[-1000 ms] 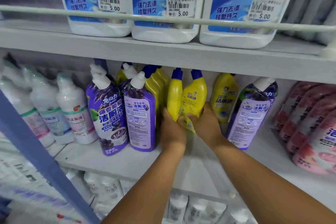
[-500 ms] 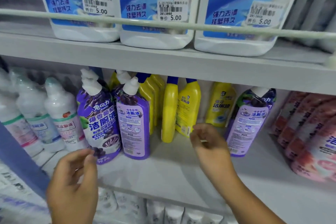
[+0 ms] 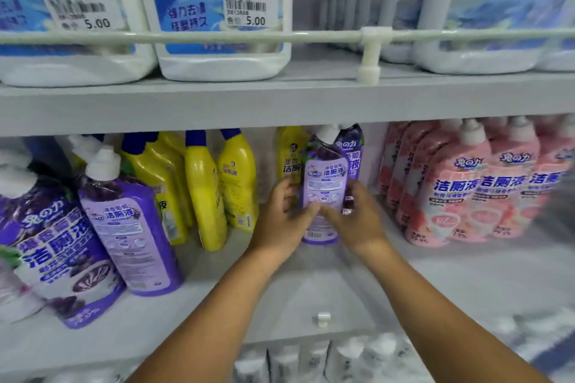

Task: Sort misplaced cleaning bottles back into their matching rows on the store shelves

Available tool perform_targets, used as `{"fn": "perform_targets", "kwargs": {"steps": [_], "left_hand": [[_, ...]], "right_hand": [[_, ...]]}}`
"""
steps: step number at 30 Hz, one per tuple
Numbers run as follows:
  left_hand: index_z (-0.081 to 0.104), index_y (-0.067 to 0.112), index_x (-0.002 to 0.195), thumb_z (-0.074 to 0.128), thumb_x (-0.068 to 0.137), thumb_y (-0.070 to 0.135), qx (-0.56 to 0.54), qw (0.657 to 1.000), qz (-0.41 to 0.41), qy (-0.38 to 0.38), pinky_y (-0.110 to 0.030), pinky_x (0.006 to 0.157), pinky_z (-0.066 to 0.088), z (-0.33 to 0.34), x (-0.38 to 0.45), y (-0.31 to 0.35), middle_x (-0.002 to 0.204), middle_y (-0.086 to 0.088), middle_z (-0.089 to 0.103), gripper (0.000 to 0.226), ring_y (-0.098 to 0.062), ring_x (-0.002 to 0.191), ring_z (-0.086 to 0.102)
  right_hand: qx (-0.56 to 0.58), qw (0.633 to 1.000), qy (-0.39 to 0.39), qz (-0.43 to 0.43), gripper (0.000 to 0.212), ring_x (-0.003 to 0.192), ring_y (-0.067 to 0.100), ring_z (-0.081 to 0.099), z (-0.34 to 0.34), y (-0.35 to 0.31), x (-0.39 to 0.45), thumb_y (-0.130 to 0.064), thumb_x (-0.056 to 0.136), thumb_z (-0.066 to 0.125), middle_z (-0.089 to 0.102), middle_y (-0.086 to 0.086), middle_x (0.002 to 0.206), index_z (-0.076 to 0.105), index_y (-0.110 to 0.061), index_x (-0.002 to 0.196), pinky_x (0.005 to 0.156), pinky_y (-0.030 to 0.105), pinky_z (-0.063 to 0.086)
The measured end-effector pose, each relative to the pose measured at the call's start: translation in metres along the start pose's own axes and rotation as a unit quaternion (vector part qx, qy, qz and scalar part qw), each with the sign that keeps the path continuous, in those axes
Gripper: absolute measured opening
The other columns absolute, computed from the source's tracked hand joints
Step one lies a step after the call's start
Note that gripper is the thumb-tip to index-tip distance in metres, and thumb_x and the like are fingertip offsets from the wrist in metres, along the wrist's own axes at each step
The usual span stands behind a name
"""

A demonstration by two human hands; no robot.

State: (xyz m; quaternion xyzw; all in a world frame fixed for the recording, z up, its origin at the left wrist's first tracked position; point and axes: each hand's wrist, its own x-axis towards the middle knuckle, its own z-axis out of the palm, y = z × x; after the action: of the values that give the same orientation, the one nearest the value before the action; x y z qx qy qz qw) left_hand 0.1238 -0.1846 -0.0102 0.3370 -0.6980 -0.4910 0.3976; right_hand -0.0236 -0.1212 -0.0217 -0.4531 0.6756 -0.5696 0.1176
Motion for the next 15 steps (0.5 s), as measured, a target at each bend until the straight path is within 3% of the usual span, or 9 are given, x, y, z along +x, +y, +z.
{"fn": "perform_targets", "kwargs": {"steps": [2,4,6,7,8,11,13,15], "left_hand": [[0.056,0.031,0.132,0.079,0.077,0.039,0.003,1.0,-0.003,-0.006,-0.038,0.093,0.058,0.002,0.009,-0.001,0.116,0.01,0.075,0.06,-0.007,0.104,0.072],[0.058,0.029,0.129,0.08,0.075,0.042,0.017,1.0,-0.005,0.014,-0.039,0.089,0.059,0.0,0.008,-0.002,0.114,0.009,0.076,0.06,-0.008,0.1,0.073],[0.06,0.029,0.123,0.082,0.077,0.038,0.04,0.998,-0.005,0.045,-0.033,0.083,0.058,-0.001,0.003,0.002,0.111,0.012,0.075,0.052,-0.003,0.095,0.072],[0.06,0.031,0.121,0.083,0.079,0.035,0.051,0.997,-0.005,0.064,-0.033,0.083,0.058,-0.003,-0.001,0.002,0.11,0.014,0.074,0.048,-0.003,0.095,0.071],[0.059,0.033,0.118,0.084,0.08,0.031,0.051,0.995,-0.004,0.09,-0.034,0.084,0.058,-0.006,-0.006,0.001,0.111,0.015,0.074,0.046,-0.003,0.095,0.071],[0.059,0.033,0.118,0.085,0.081,0.025,0.032,0.985,0.001,0.168,-0.04,0.09,0.058,-0.021,-0.026,-0.004,0.114,0.015,0.071,0.046,-0.005,0.1,0.07],[0.058,0.034,0.121,0.084,0.079,0.038,0.045,0.979,-0.004,0.198,-0.043,0.092,0.058,-0.035,-0.041,-0.008,0.117,0.013,0.07,0.049,-0.006,0.104,0.069],[0.055,0.037,0.127,0.079,0.074,0.056,0.078,0.972,-0.008,0.223,-0.047,0.092,0.058,-0.05,-0.054,-0.012,0.123,0.01,0.067,0.061,-0.012,0.108,0.069]], "right_hand": [[-0.016,0.998,-0.066,-0.005,0.038,0.092,0.005,0.068,-0.007,0.004,0.003,-0.022,0.082,0.081,0.072,-0.01,0.109,0.065,-0.027,0.117,0.081,0.024,0.054],[-0.032,0.995,-0.093,-0.012,0.036,0.085,-0.002,0.067,-0.017,0.002,0.006,-0.006,0.087,0.074,0.072,-0.014,0.104,0.068,-0.036,0.106,0.081,0.025,0.054],[-0.034,0.998,0.047,-0.014,0.03,0.079,0.005,0.065,-0.027,0.002,0.015,0.0,0.085,0.07,0.07,-0.003,0.098,0.067,-0.028,0.095,0.081,0.037,0.056],[-0.028,0.992,0.123,-0.008,0.023,0.081,0.012,0.063,-0.032,0.002,0.021,-0.007,0.082,0.074,0.067,0.006,0.1,0.065,-0.02,0.099,0.082,0.042,0.056],[-0.033,0.987,0.159,0.0,0.037,0.088,0.017,0.062,-0.033,0.004,0.028,-0.018,0.079,0.08,0.064,0.011,0.107,0.061,-0.014,0.11,0.086,0.042,0.055],[-0.02,0.997,0.064,0.037,0.108,0.12,0.022,0.055,-0.015,0.004,0.041,-0.044,0.058,0.096,0.049,0.011,0.135,0.036,-0.017,0.144,0.101,0.039,0.049],[-0.011,0.998,0.054,0.014,0.116,0.12,0.019,0.055,0.004,0.009,0.044,-0.048,0.052,0.096,0.05,0.005,0.134,0.033,-0.022,0.145,0.099,0.032,0.047],[-0.018,0.996,0.086,0.015,0.098,0.108,0.016,0.06,0.016,0.014,0.046,-0.039,0.06,0.094,0.057,0.002,0.126,0.037,-0.021,0.138,0.084,0.017,0.044]]}}
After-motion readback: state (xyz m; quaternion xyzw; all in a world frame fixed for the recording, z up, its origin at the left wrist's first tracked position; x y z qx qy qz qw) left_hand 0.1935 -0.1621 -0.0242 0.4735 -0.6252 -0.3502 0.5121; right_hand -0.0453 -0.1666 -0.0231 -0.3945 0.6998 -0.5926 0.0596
